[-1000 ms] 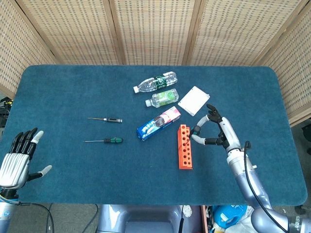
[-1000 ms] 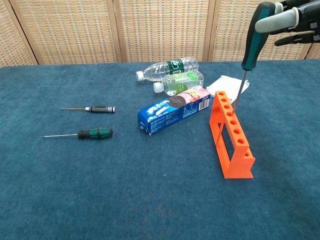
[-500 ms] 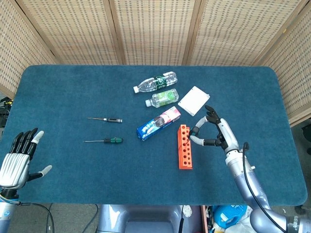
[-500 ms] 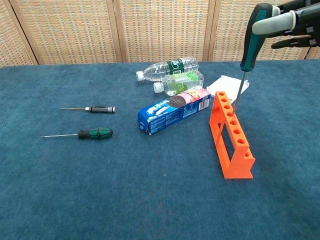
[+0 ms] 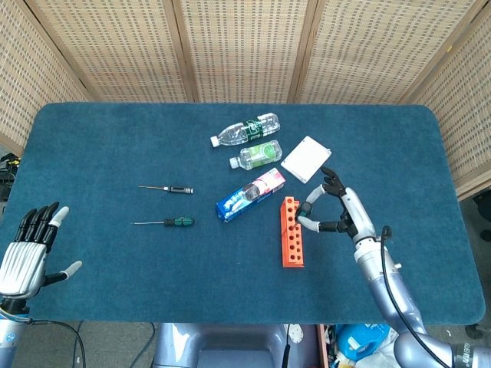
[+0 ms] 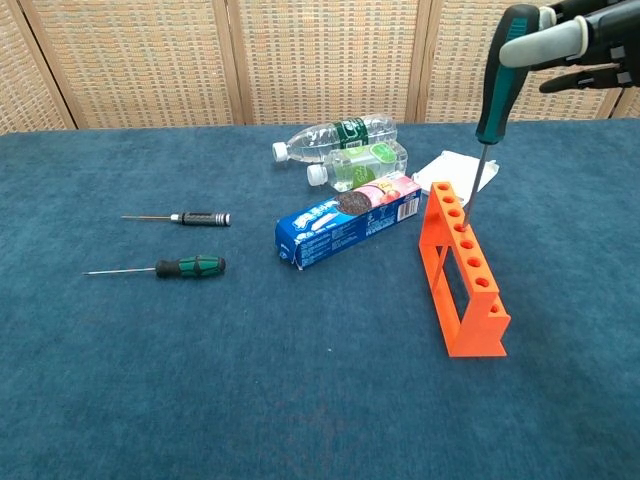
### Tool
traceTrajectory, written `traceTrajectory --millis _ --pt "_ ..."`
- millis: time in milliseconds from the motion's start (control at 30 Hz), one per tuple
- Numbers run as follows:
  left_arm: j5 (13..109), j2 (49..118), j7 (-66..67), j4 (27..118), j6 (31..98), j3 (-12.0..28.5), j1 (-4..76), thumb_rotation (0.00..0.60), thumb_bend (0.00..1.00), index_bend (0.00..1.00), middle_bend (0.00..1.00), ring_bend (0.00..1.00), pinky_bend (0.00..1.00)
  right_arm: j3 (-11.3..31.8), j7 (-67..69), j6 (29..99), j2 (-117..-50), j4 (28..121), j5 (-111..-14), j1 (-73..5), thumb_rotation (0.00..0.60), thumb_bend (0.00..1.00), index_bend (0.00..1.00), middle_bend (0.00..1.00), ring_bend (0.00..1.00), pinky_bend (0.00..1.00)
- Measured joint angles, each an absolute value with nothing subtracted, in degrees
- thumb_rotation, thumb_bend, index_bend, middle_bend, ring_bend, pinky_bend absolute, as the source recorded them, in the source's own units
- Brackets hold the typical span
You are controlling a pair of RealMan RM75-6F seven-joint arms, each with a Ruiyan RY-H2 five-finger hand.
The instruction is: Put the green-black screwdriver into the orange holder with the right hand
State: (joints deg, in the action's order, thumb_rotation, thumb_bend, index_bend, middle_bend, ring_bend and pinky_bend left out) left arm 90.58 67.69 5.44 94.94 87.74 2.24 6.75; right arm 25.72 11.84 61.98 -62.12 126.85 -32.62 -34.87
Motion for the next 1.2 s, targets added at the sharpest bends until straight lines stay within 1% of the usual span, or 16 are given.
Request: traceTrajectory --millis 500,800,1200 --pt "90.64 67.63 5.46 95.0 87.8 2.18 6.69 0.6 0.0 0.0 0.0 0.0 0.0 25.35 11.48 62.02 -62.66 126.46 -32.02 -35.3 0.6 0.2 0.67 0.0 0.0 0.0" --pt "90.59 67.64 5.5 94.95 87.76 2.2 6.71 0.6 0.0 0.0 0.0 0.0 0.0 26.08 11.53 61.91 -62.34 126.36 -31.54 -35.75 0.6 0.2 0.67 0.0 0.0 0.0" --pt "90.64 67.62 5.42 94.93 87.78 2.17 6.69 0.6 0.0 0.0 0.0 0.0 0.0 25.88 11.51 61.87 -62.25 126.42 -31.36 -35.76 0.6 0.2 0.67 0.0 0.0 0.0"
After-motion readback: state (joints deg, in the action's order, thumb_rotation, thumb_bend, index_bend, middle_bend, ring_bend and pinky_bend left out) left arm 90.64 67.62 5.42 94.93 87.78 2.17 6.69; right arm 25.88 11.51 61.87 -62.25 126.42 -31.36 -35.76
